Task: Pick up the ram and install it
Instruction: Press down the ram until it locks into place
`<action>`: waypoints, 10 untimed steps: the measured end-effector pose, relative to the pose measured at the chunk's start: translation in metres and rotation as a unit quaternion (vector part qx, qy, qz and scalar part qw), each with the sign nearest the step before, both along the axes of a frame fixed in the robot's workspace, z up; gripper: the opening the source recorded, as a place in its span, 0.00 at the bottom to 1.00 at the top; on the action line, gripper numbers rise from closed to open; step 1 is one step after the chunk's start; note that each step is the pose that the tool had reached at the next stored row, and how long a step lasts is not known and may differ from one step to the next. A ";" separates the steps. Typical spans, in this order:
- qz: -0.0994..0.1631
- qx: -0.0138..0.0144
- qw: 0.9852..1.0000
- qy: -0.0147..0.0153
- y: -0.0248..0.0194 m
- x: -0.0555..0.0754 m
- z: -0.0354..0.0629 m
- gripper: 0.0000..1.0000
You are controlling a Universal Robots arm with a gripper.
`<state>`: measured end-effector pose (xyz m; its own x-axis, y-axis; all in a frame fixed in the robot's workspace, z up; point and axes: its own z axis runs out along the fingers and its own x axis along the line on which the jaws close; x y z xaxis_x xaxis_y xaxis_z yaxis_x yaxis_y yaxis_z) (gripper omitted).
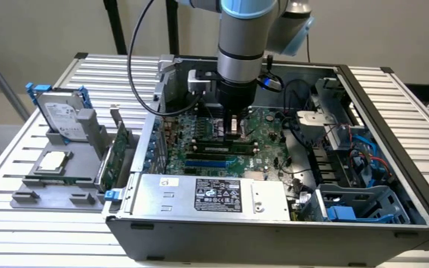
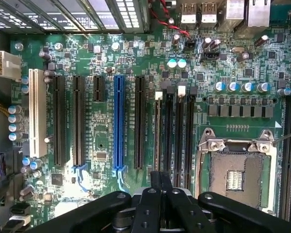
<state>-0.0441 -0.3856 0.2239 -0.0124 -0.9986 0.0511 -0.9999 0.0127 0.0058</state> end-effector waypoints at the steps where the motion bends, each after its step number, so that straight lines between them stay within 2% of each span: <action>1: 0.000 0.000 1.000 0.000 0.0000 0.000 0.0007 0.00; 2: 0.000 0.001 1.000 0.000 0.0003 0.000 0.0036 0.00; 6: 0.000 0.001 1.000 0.000 0.0003 0.000 0.0220 0.00; 10: 0.000 0.001 1.000 0.000 0.0002 0.000 0.0255 0.00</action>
<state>-0.0440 -0.3854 0.2494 -0.0124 -0.9987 0.0492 -0.9999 0.0127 0.0052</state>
